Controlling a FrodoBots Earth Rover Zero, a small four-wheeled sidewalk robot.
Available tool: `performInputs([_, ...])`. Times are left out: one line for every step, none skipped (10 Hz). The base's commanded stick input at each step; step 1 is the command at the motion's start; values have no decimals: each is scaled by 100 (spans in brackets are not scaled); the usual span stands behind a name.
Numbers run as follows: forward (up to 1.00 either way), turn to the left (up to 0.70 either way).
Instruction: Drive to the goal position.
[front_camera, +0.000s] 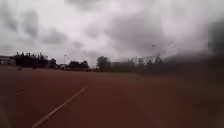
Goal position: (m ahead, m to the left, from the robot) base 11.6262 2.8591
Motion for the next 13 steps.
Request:
performInputs([85,0])
performInputs([85,0])
performInputs([85,0])
performInputs([85,-9])
performInputs([85,-22])
performInputs([85,-34])
performInputs([85,-34])
performInputs([85,-34])
performInputs([85,-34])
performInputs([85,-22])
performInputs([85,0])
performInputs([85,0])
performInputs([85,0])
